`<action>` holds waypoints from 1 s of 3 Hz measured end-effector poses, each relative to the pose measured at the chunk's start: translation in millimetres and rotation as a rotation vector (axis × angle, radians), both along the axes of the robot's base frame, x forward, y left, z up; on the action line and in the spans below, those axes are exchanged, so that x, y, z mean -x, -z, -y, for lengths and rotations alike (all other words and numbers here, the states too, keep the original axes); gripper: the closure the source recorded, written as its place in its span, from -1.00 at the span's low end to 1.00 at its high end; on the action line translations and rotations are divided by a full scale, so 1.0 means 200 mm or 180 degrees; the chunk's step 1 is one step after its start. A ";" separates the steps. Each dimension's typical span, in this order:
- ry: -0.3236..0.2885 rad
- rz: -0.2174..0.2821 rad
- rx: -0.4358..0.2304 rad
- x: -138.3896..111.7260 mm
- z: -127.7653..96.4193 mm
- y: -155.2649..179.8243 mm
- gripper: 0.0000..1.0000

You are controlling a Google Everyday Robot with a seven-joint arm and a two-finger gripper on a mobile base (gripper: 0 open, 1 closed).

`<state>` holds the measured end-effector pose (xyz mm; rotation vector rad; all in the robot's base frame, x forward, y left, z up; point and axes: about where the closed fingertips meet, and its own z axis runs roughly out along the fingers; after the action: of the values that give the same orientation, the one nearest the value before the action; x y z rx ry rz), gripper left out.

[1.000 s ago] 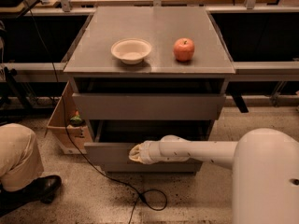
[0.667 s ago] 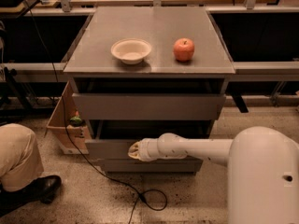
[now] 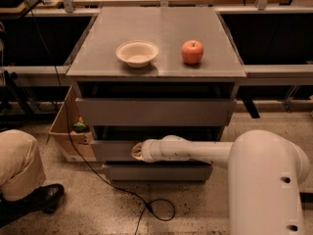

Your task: Close middle drawer

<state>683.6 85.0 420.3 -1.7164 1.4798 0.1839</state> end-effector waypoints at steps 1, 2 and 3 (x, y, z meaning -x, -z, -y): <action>-0.0007 0.0121 0.0034 -0.09 -0.04 -0.01 1.00; -0.0007 0.0136 -0.0001 -0.11 -0.04 0.01 1.00; -0.0008 0.0021 -0.0094 -0.04 -0.01 0.02 1.00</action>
Offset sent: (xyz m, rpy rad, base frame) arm 0.0304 0.0058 -0.0026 0.0140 -0.0509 -0.0032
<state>692.2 86.9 416.4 -1.6936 1.4634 0.2004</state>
